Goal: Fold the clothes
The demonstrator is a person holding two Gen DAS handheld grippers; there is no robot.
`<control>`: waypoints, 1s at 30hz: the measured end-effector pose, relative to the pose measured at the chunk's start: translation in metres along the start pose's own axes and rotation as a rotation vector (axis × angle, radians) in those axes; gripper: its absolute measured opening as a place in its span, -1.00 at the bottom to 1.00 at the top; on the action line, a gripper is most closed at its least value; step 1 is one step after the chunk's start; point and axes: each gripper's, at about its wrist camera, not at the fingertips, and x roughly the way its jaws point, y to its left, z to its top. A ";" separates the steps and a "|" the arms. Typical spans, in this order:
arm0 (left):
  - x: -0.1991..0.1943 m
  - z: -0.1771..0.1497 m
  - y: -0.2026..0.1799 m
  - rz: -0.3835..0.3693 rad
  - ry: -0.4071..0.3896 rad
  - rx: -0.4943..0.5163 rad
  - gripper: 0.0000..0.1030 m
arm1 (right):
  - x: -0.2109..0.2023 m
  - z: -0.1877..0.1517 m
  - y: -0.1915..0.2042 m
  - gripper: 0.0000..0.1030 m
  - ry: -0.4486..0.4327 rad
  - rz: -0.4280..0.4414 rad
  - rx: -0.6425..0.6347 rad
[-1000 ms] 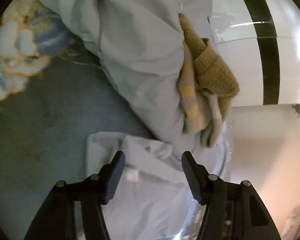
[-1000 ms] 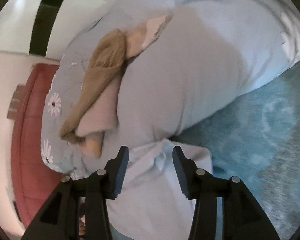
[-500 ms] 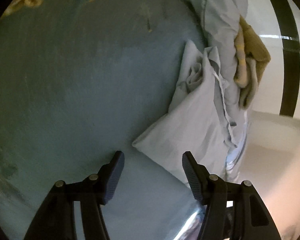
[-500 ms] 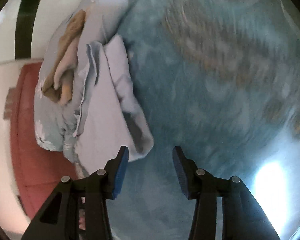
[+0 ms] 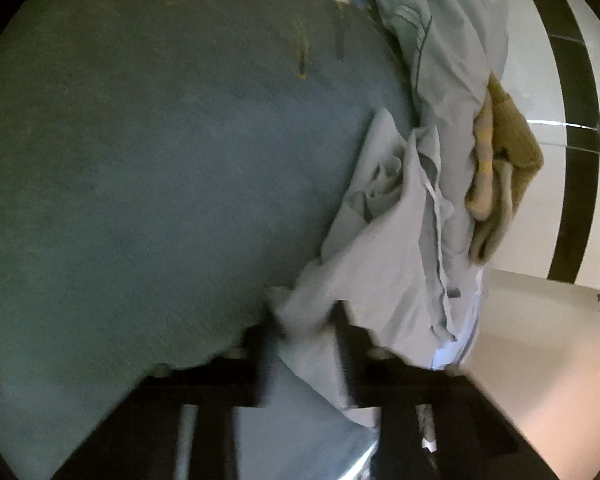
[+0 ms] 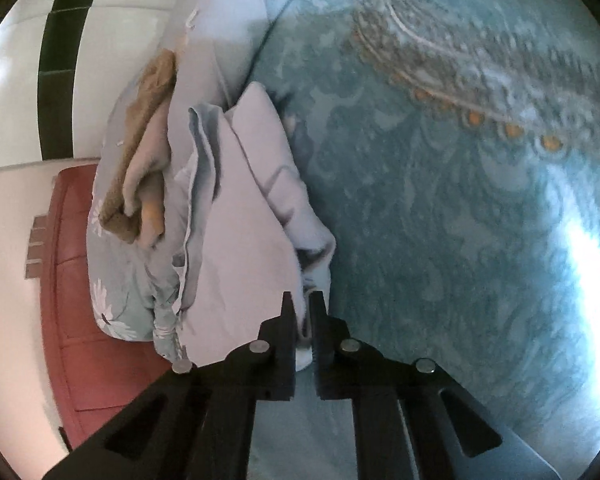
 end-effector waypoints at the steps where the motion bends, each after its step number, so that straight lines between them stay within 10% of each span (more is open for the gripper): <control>1: -0.001 0.000 -0.001 0.005 -0.008 0.000 -0.81 | -0.002 0.002 0.003 -0.91 -0.006 -0.006 -0.010; 11: -0.053 -0.022 -0.021 0.021 -0.090 0.079 -0.85 | -0.043 -0.011 0.035 -0.93 -0.035 -0.015 -0.138; 22: -0.107 -0.096 0.068 0.098 -0.037 0.129 -0.85 | -0.081 -0.076 -0.031 -0.93 0.079 -0.075 -0.104; 30: -0.099 -0.093 0.089 0.064 0.011 0.112 -0.84 | -0.066 -0.083 -0.050 -0.93 0.108 -0.112 -0.073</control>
